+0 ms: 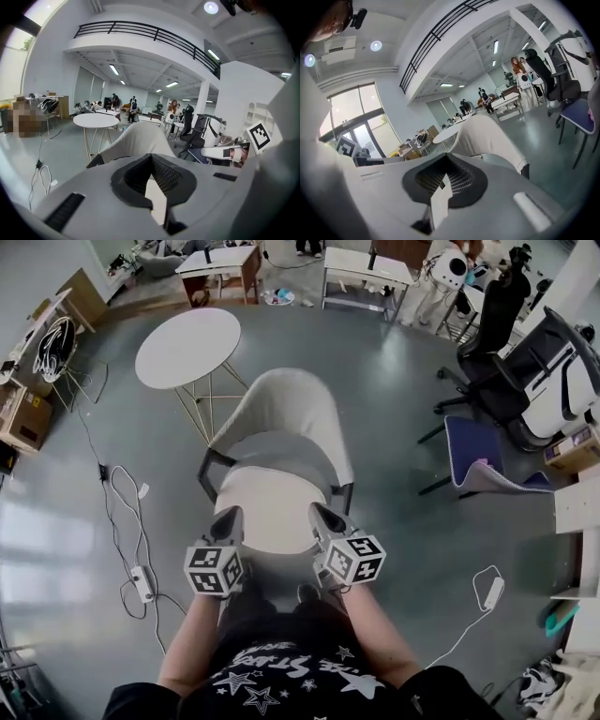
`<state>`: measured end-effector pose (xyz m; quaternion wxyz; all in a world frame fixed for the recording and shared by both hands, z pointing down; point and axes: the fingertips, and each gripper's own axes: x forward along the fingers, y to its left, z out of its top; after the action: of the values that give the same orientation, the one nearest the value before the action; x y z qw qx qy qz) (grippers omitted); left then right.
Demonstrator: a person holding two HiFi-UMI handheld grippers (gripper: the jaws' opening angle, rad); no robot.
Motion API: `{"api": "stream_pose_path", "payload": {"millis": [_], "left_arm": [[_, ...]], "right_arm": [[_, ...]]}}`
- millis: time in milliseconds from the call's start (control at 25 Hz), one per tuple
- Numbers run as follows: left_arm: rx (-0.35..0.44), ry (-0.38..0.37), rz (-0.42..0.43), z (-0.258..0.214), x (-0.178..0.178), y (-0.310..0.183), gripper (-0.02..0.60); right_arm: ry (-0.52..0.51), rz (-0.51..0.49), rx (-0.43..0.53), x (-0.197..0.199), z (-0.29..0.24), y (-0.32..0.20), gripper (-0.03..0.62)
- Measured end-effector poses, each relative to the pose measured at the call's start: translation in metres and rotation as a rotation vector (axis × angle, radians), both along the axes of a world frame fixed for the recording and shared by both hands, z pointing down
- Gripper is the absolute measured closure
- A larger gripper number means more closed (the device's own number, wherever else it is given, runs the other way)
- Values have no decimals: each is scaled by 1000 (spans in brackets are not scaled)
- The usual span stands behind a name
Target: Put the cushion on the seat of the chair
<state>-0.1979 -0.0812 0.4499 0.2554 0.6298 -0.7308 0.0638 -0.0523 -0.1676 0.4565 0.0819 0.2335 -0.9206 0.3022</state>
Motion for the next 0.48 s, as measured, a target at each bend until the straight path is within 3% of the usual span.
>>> {"api": "stream_pose_path", "payload": {"millis": [320,480], "left_arm": [[52,-1,-148,-15,35,38,572],[24,3,-186,-7,44,65,572]], "right_arm": [[-1,-191,21,10,-7,14,591],[11,-234,6,7,0,26,591]]}}
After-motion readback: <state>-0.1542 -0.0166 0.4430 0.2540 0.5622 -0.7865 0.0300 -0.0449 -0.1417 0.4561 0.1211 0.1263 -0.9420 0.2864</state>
